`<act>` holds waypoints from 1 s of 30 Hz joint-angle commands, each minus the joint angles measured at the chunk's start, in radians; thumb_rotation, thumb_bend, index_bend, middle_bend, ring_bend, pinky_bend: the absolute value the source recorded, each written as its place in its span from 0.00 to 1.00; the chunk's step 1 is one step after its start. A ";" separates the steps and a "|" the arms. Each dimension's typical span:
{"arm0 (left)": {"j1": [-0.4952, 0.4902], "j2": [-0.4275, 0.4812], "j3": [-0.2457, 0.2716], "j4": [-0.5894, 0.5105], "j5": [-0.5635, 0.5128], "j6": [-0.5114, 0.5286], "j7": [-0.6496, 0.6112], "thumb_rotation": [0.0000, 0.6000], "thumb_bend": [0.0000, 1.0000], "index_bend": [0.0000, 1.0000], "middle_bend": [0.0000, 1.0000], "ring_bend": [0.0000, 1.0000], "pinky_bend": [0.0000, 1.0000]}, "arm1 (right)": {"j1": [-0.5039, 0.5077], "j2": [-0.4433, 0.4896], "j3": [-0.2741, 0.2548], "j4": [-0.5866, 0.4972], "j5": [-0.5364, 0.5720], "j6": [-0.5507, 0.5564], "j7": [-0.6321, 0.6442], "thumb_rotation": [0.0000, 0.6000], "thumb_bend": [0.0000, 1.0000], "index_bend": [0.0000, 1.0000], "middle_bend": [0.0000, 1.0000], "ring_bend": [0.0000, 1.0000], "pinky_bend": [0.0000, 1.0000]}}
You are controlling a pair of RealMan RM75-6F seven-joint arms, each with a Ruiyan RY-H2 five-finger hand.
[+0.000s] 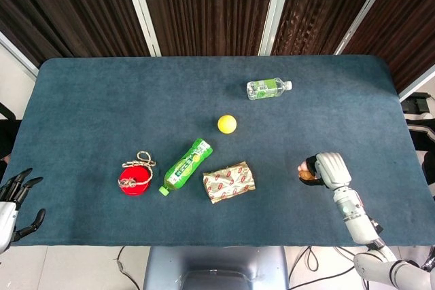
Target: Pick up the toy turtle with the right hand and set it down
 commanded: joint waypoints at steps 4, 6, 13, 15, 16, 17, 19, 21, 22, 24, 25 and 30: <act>-0.001 0.001 0.000 -0.001 -0.002 -0.003 -0.001 1.00 0.39 0.20 0.06 0.10 0.23 | -0.007 0.099 -0.010 -0.138 0.054 -0.062 -0.116 1.00 0.15 0.37 0.57 1.00 0.98; -0.002 0.001 -0.001 -0.001 -0.002 -0.004 0.000 1.00 0.39 0.20 0.06 0.10 0.23 | -0.012 0.109 -0.009 -0.159 0.060 -0.053 -0.142 1.00 0.13 0.33 0.54 1.00 0.98; -0.002 0.001 0.001 -0.003 0.000 -0.005 0.003 1.00 0.39 0.20 0.06 0.10 0.23 | -0.046 0.175 -0.002 -0.289 0.093 0.012 -0.300 1.00 0.05 0.13 0.40 1.00 0.97; -0.002 0.001 0.001 -0.004 0.000 -0.006 0.005 1.00 0.39 0.20 0.06 0.10 0.23 | -0.056 0.190 0.003 -0.334 0.113 0.026 -0.348 1.00 0.05 0.13 0.38 1.00 0.96; -0.002 0.001 0.001 -0.005 0.000 -0.006 0.006 1.00 0.39 0.20 0.06 0.10 0.23 | -0.059 0.197 0.004 -0.352 0.121 0.029 -0.364 1.00 0.05 0.13 0.36 1.00 0.95; -0.002 0.001 0.001 -0.005 0.001 -0.006 0.007 1.00 0.39 0.20 0.06 0.10 0.23 | -0.063 0.207 0.004 -0.375 0.129 0.031 -0.379 1.00 0.05 0.12 0.34 1.00 0.95; -0.002 0.001 0.001 -0.006 0.001 -0.006 0.008 1.00 0.39 0.20 0.06 0.10 0.23 | -0.068 0.222 0.003 -0.406 0.133 0.035 -0.389 1.00 0.04 0.12 0.29 1.00 0.93; -0.003 0.001 0.002 -0.006 0.001 -0.007 0.009 1.00 0.39 0.20 0.06 0.10 0.23 | -0.071 0.230 0.000 -0.421 0.134 0.031 -0.386 1.00 0.04 0.12 0.28 1.00 0.93; -0.003 0.001 0.002 -0.006 0.002 -0.008 0.010 1.00 0.39 0.20 0.06 0.10 0.23 | -0.070 0.234 -0.001 -0.429 0.142 0.019 -0.381 1.00 0.04 0.13 0.28 1.00 0.93; -0.004 0.001 0.003 -0.008 0.002 -0.011 0.013 1.00 0.39 0.20 0.06 0.10 0.23 | -0.065 0.233 -0.001 -0.430 0.156 -0.001 -0.381 1.00 0.04 0.20 0.28 1.00 0.92; -0.005 0.001 0.003 -0.008 0.003 -0.012 0.014 1.00 0.39 0.20 0.06 0.10 0.23 | -0.062 0.228 -0.001 -0.427 0.166 -0.013 -0.389 1.00 0.04 0.23 0.28 1.00 0.92; -0.005 0.001 0.003 -0.009 0.000 -0.013 0.014 1.00 0.39 0.20 0.06 0.10 0.23 | -0.054 0.166 0.000 -0.363 0.203 -0.012 -0.476 1.00 0.04 0.37 0.30 1.00 0.93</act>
